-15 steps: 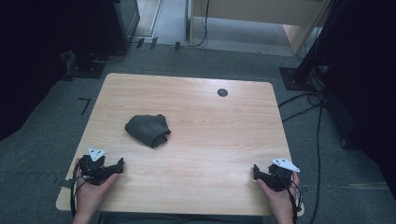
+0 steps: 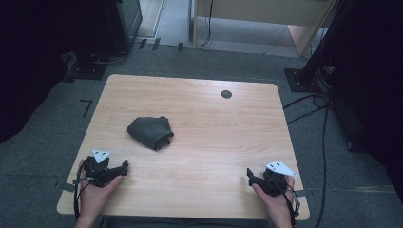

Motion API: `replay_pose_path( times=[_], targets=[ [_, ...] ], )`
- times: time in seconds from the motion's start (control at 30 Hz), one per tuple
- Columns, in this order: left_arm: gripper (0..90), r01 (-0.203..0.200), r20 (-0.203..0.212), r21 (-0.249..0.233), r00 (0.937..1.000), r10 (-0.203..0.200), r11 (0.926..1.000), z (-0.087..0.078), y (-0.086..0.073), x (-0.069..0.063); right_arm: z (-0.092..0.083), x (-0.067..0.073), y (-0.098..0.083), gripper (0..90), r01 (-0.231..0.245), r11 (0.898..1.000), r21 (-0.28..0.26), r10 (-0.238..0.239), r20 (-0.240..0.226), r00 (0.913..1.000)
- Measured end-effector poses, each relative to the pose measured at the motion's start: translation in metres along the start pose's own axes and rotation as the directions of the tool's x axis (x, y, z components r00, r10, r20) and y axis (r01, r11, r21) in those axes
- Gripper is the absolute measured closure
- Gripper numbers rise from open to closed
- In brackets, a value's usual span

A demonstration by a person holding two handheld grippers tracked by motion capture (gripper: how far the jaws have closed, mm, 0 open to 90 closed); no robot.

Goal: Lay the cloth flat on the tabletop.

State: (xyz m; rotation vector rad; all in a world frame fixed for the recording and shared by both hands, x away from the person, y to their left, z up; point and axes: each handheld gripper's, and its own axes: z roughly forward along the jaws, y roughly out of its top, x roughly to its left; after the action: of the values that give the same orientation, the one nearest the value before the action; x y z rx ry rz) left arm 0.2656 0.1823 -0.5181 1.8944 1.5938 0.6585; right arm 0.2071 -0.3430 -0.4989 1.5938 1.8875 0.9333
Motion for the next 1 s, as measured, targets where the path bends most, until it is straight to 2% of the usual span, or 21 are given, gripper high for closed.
replay_pose_path(
  times=[0.17,0.27,0.3,0.43,0.47,0.5,0.53,0.57,0.63,0.7,0.73,0.77,0.83,0.87,0.93,1.0],
  targets=[
    [6.9,0.001,0.0,-0.003,1.0,-0.001,1.0,0.001,0.0,0.0,-0.004,0.016,0.019,26.3,0.044,0.999,-0.02,-0.045,-0.033,0.9985],
    [6.9,0.0,0.001,-0.002,1.0,0.0,1.0,0.001,0.0,0.0,-0.004,0.021,0.029,27.7,0.05,0.998,-0.031,-0.051,-0.045,0.9977],
    [6.9,0.001,0.001,-0.002,1.0,-0.001,1.0,0.001,0.0,0.0,-0.002,0.027,0.04,28.9,0.056,0.997,-0.045,-0.058,-0.061,0.9964],
    [6.9,0.001,0.001,-0.003,1.0,-0.001,1.0,0.001,0.0,0.0,0.002,0.041,0.059,29.6,0.08,0.995,-0.066,-0.086,-0.096,0.9917],
    [6.9,0.001,0.001,-0.003,1.0,-0.001,1.0,0.001,0.0,0.0,0.002,0.041,0.059,29.6,0.08,0.995,-0.066,-0.086,-0.096,0.9917],
    [6.9,0.001,0.001,-0.002,1.0,-0.001,1.0,0.001,0.0,0.0,0.005,0.049,0.066,29.7,0.087,0.993,-0.076,-0.095,-0.11,0.9894],
    [6.9,0.001,0.001,-0.002,1.0,-0.001,1.0,0.001,0.0,0.0,0.005,0.049,0.066,29.7,0.087,0.993,-0.076,-0.095,-0.11,0.9894],
    [6.9,0.001,0.001,-0.002,1.0,-0.001,1.0,0.001,0.0,0.0,0.009,0.057,0.071,29.9,0.087,0.993,-0.075,-0.096,-0.132,0.9866],
    [6.9,0.001,0.001,-0.003,1.0,-0.001,1.0,0.001,0.0,0.0,0.01,0.06,0.073,30.0,0.091,0.993,-0.077,-0.101,-0.139,0.9852],
    [6.9,0.0,0.001,-0.002,1.0,0.0,1.0,0.001,0.001,-0.001,0.016,0.077,0.081,31.0,0.124,0.989,-0.082,-0.136,-0.17,0.976],
    [6.9,0.0,0.001,-0.002,1.0,0.0,1.0,0.001,0.001,-0.001,0.016,0.077,0.081,31.0,0.124,0.989,-0.082,-0.136,-0.17,0.976],
    [6.9,-0.002,0.002,-0.001,1.0,0.002,1.0,0.001,0.001,-0.001,0.02,0.088,0.086,31.1,0.15,0.985,-0.085,-0.163,-0.184,0.9693],
    [6.9,-0.003,0.003,0.0,1.0,0.003,1.0,0.001,0.001,-0.001,0.023,0.098,0.09,31.2,0.169,0.982,-0.085,-0.183,-0.197,0.9633],
    [6.9,-0.003,0.003,0.0,1.0,0.003,1.0,0.001,0.001,-0.001,0.023,0.098,0.09,31.2,0.169,0.982,-0.085,-0.183,-0.197,0.9633],
    [6.9,-0.003,0.003,-0.001,1.0,0.003,1.0,0.001,0.001,-0.001,0.027,0.109,0.095,31.3,0.182,0.979,-0.089,-0.198,-0.214,0.9566],
    [6.9,-0.003,0.003,0.0,1.0,0.003,1.0,0.001,0.001,-0.001,0.033,0.123,0.101,31.3,0.206,0.974,-0.09,-0.222,-0.236,0.9459]
  ],
)
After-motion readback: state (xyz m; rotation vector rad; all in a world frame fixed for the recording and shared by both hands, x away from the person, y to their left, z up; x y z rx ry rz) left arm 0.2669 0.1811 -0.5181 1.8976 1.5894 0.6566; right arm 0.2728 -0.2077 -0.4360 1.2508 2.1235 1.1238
